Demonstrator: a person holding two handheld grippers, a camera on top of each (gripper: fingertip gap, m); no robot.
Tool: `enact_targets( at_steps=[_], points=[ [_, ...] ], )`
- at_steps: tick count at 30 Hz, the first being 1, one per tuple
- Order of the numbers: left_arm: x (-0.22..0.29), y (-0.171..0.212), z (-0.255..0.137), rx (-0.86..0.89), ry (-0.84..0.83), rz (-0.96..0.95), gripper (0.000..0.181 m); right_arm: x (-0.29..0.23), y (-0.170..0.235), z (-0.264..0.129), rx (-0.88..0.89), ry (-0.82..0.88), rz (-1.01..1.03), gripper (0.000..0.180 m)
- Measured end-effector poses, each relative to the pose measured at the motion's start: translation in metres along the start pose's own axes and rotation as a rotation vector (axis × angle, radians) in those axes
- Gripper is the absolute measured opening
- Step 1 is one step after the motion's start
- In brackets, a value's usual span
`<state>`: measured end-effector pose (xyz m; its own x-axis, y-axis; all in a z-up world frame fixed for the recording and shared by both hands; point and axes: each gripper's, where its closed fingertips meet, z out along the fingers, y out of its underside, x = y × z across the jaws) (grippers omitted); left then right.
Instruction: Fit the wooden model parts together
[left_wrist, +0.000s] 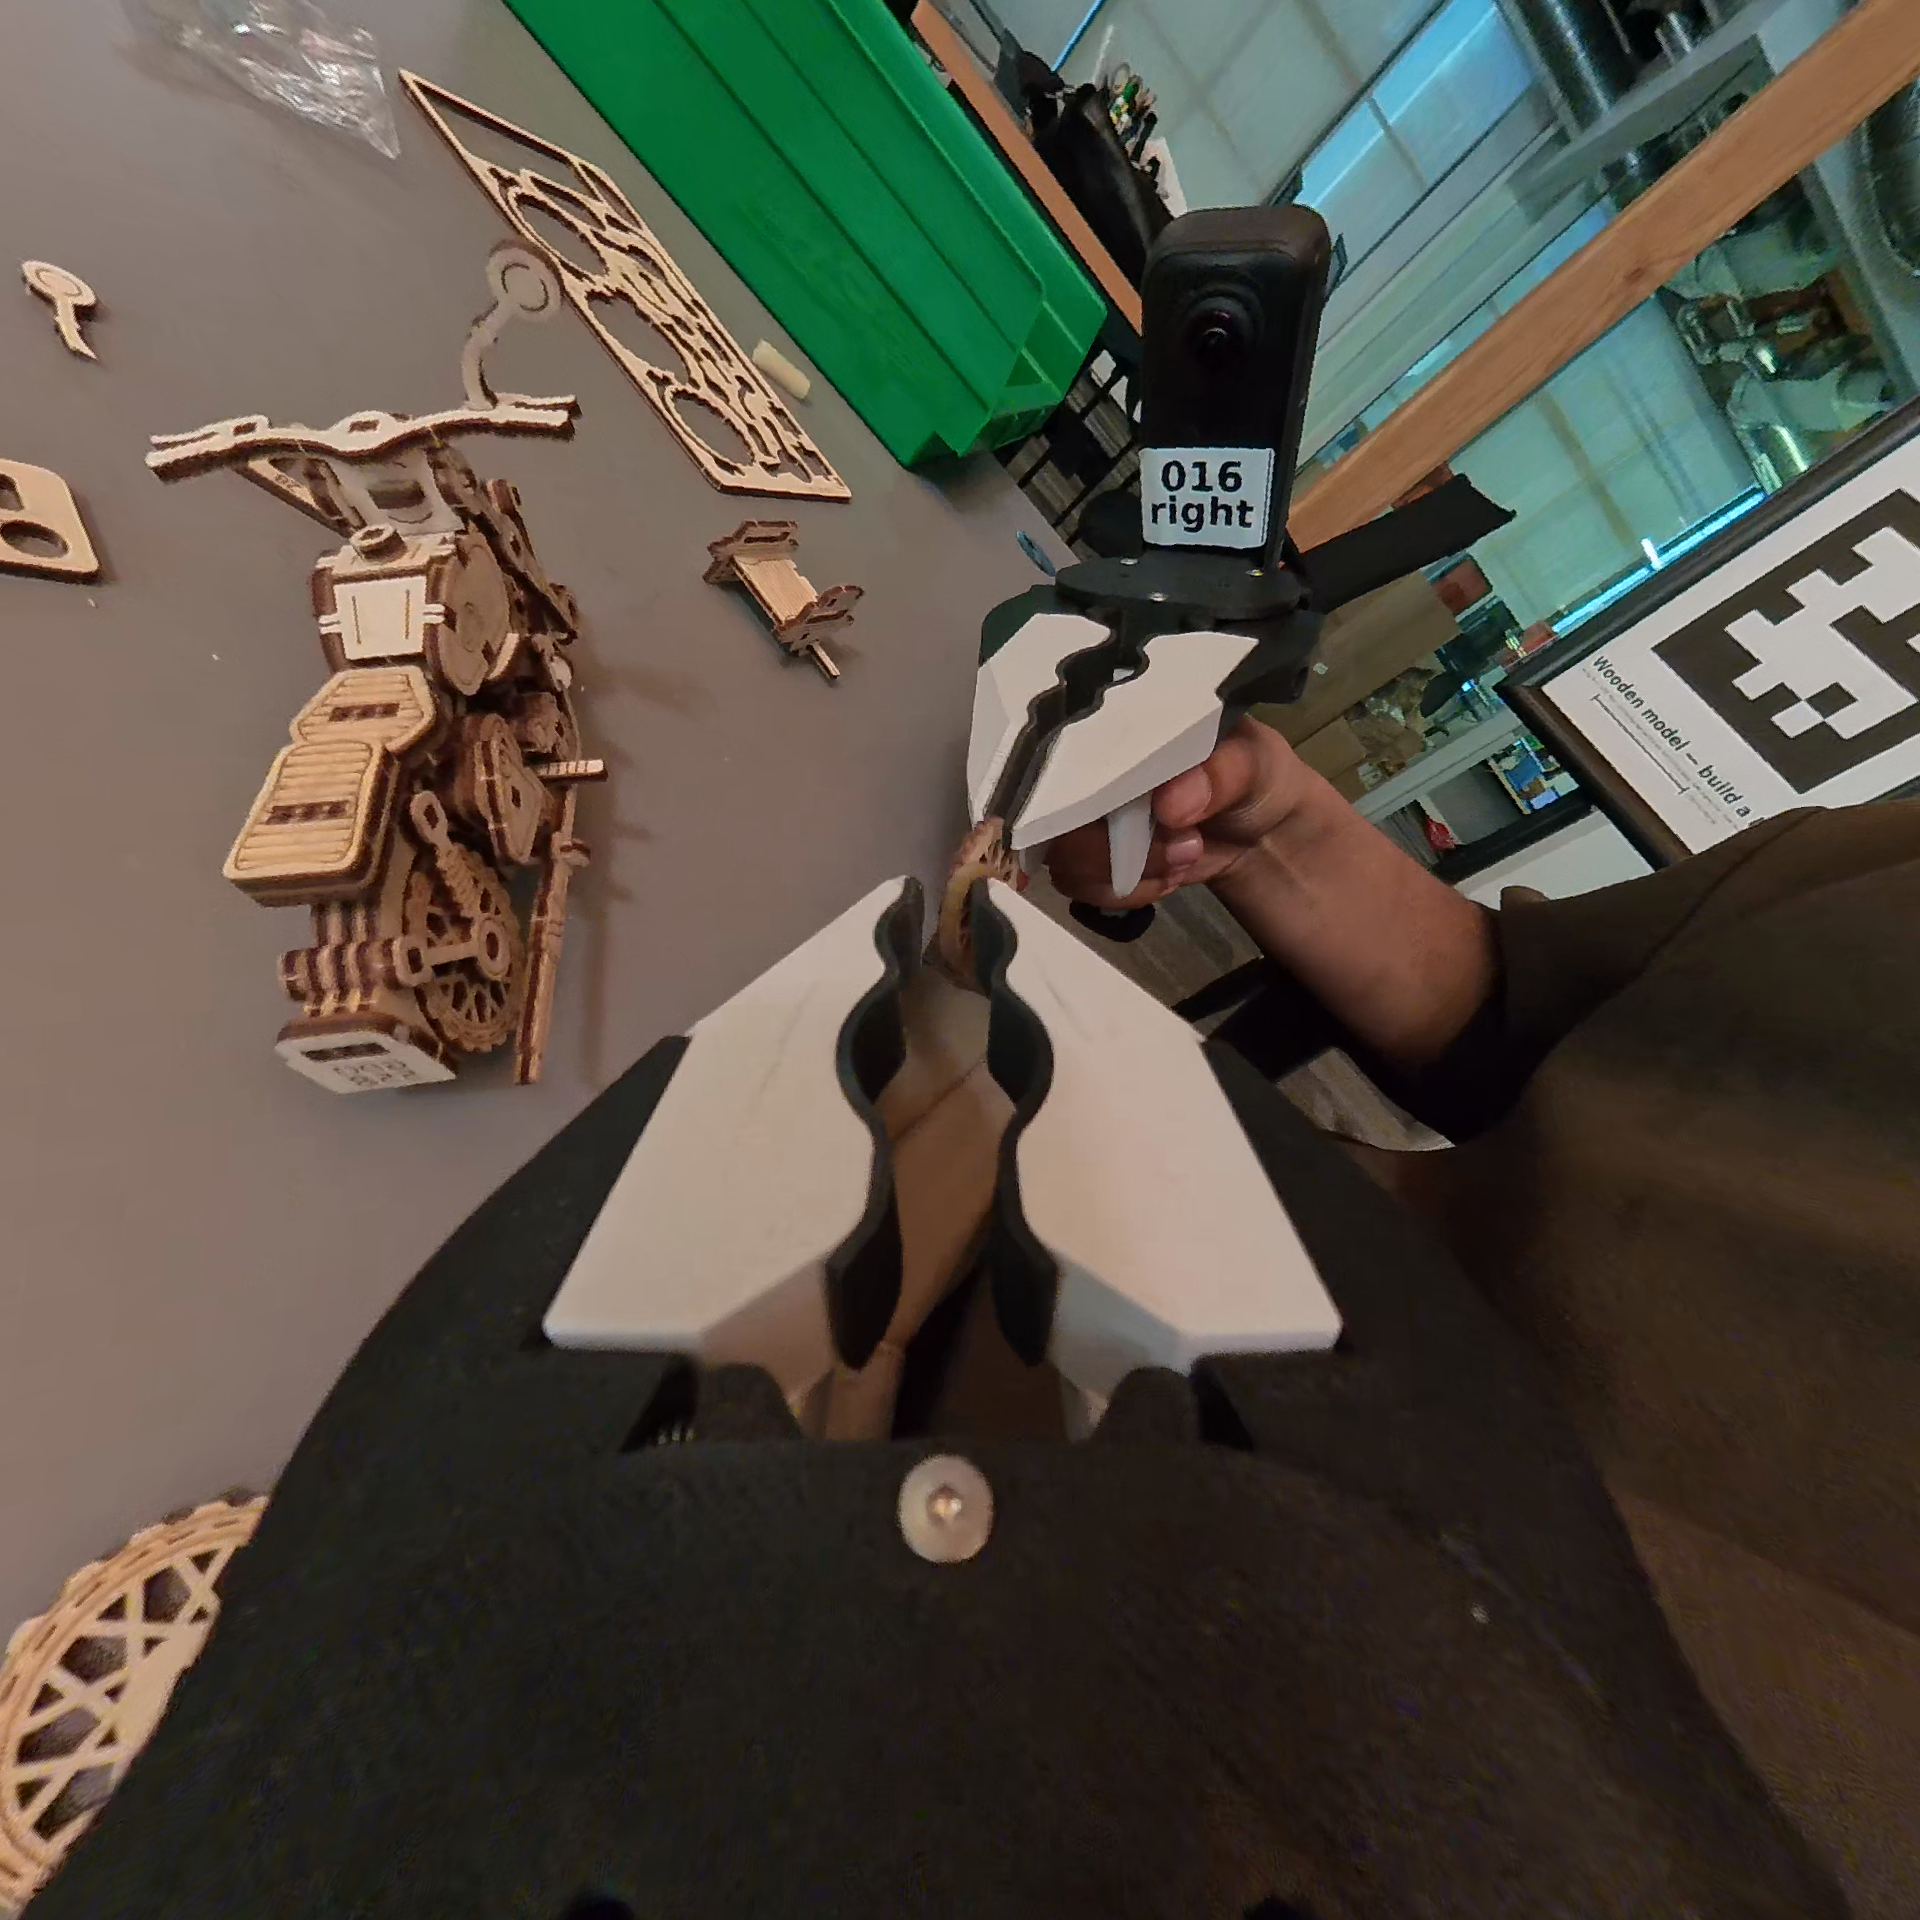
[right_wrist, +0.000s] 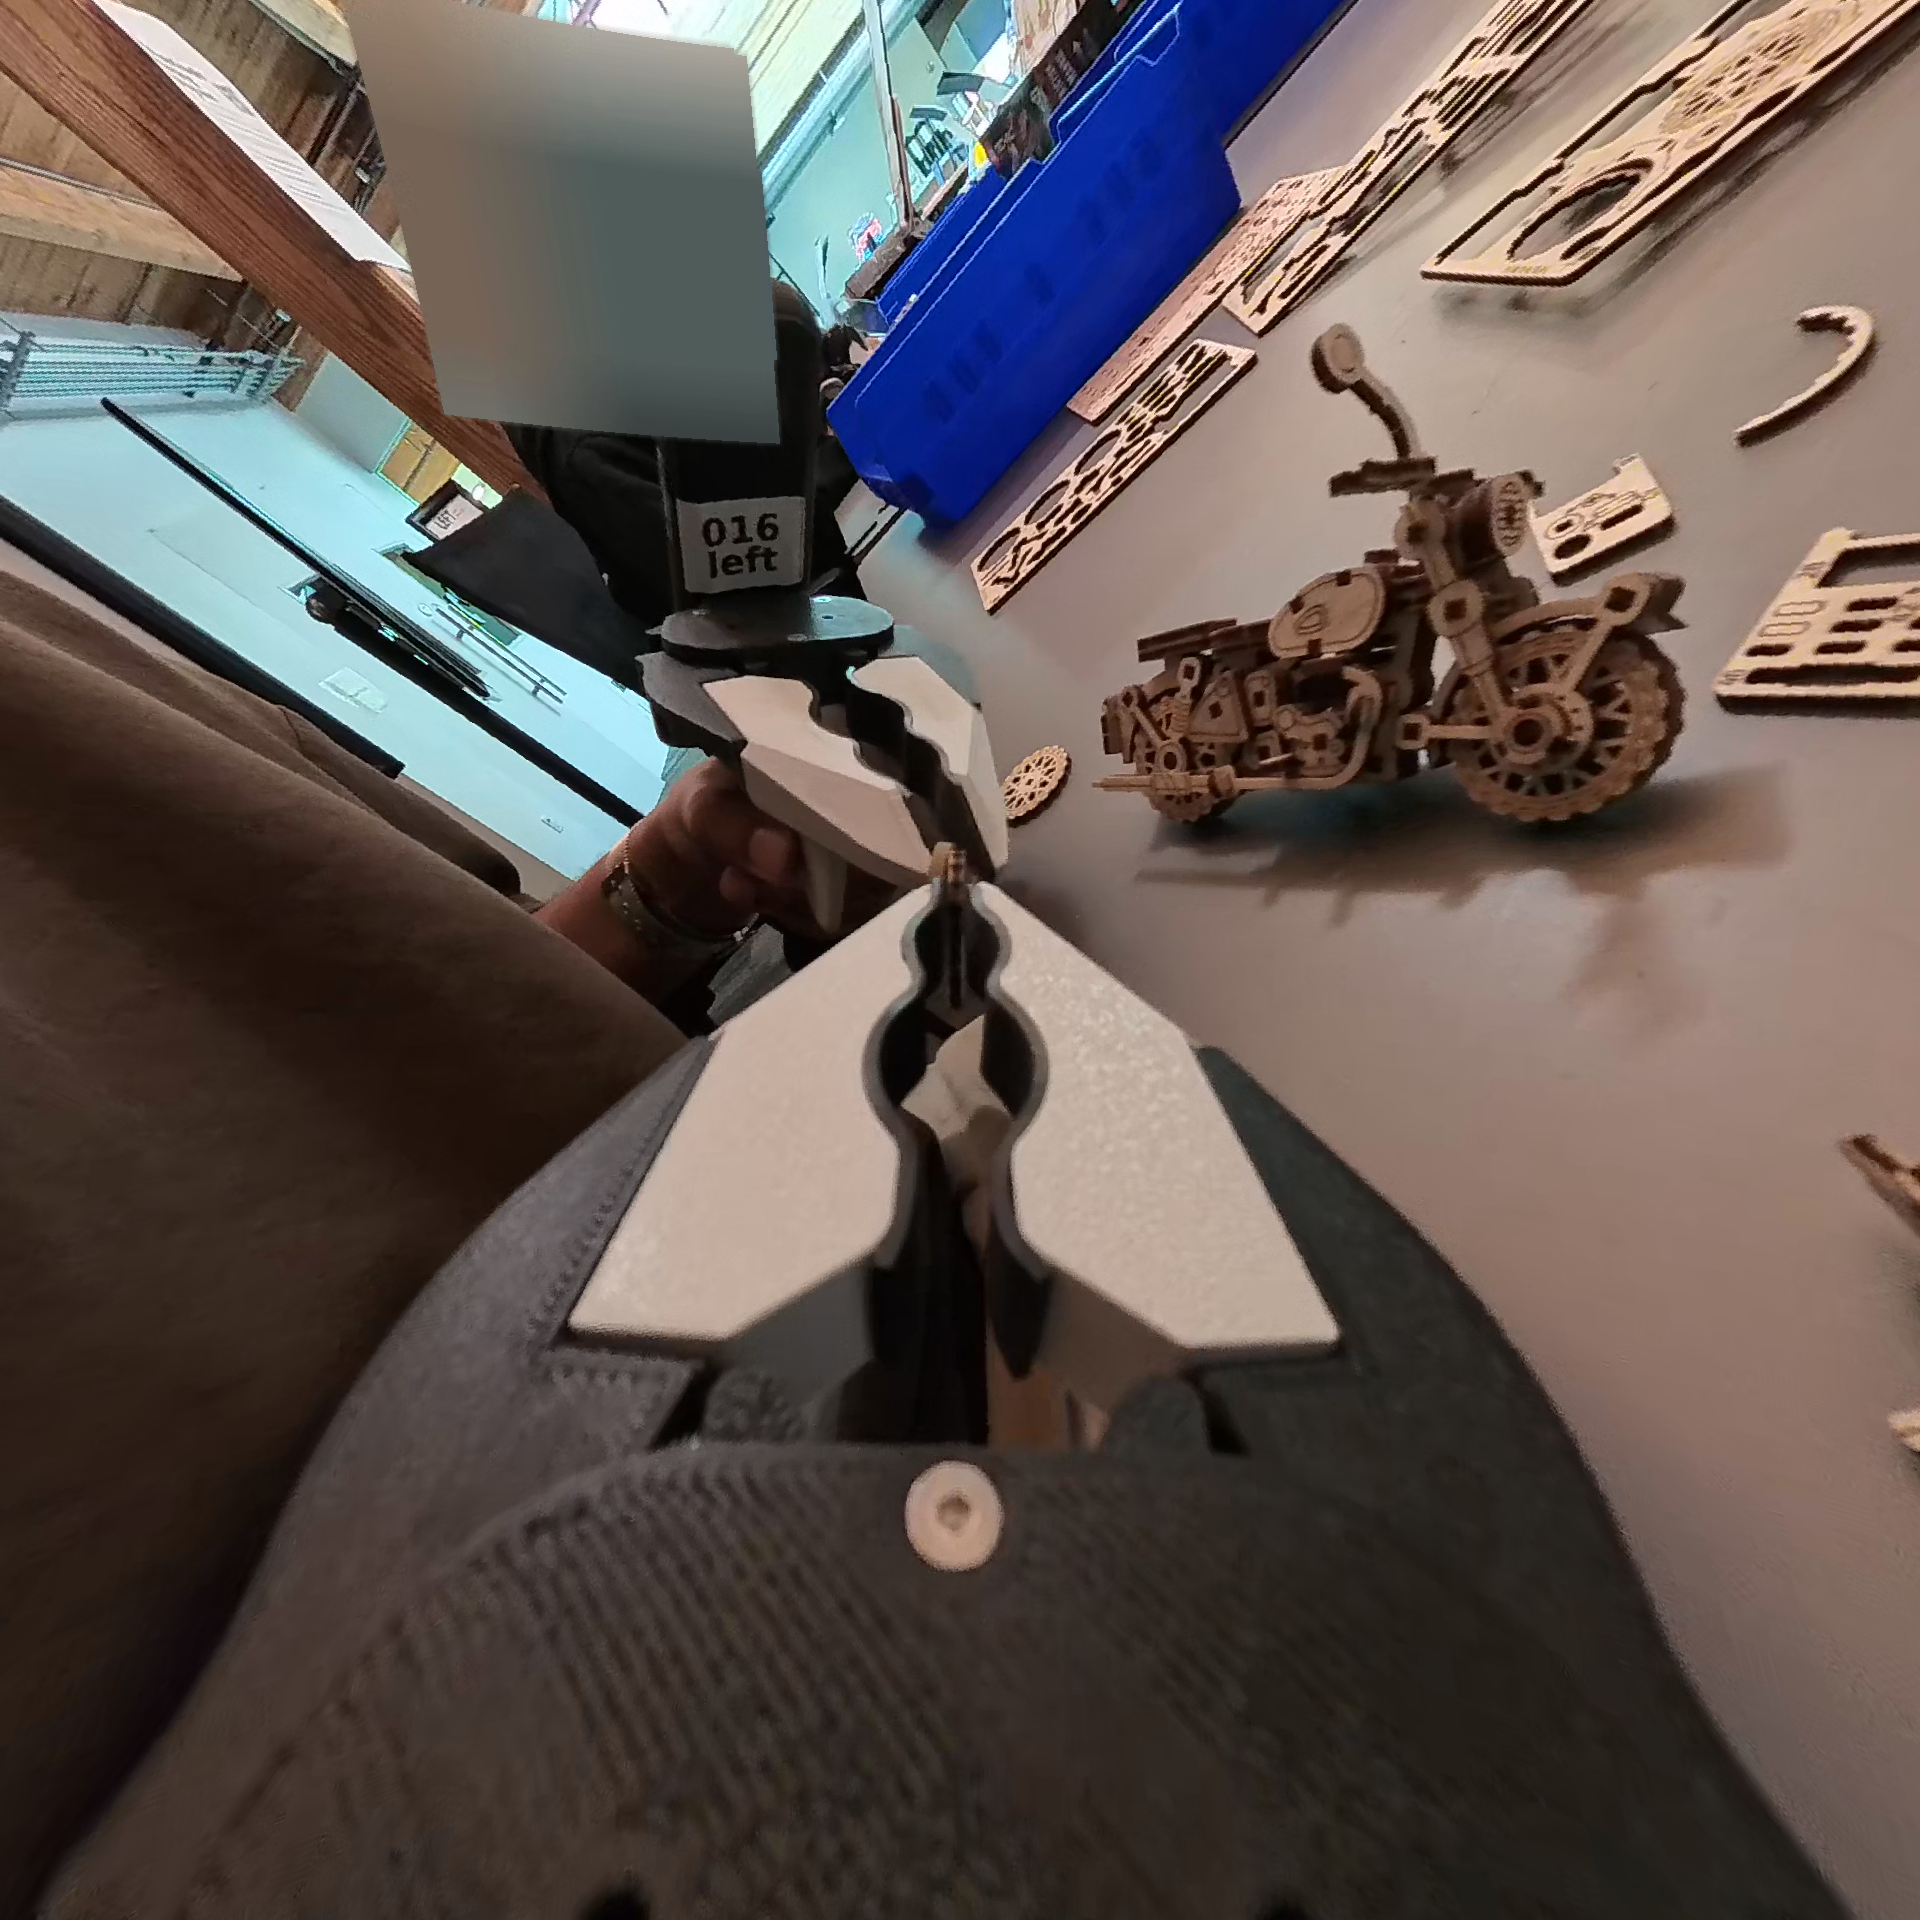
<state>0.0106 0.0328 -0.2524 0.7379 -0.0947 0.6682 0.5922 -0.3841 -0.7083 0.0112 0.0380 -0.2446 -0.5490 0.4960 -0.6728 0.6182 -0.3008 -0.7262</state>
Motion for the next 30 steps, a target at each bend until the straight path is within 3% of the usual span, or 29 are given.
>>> enact_targets(
  at_steps=[21,23,26,28,30],
  points=[
    [0.021,0.0,-0.001,0.006,0.15,-0.06,0.001,-0.011,-0.007,-0.002,0.053,-0.121,0.087,0.003],
    [0.019,-0.003,-0.001,0.025,0.133,-0.058,0.001,-0.008,-0.008,-0.001,0.062,-0.088,0.061,0.006],
    [0.007,-0.014,-0.006,0.097,0.081,-0.108,0.001,0.007,-0.013,-0.002,0.084,0.047,-0.02,0.024],
    [-0.007,-0.02,-0.011,0.148,0.015,-0.132,0.001,0.02,-0.02,-0.006,0.105,0.203,-0.142,0.033],
    [-0.02,-0.028,-0.018,0.213,-0.064,-0.148,0.001,0.021,-0.024,-0.007,0.106,0.332,-0.336,0.029]
  ],
)
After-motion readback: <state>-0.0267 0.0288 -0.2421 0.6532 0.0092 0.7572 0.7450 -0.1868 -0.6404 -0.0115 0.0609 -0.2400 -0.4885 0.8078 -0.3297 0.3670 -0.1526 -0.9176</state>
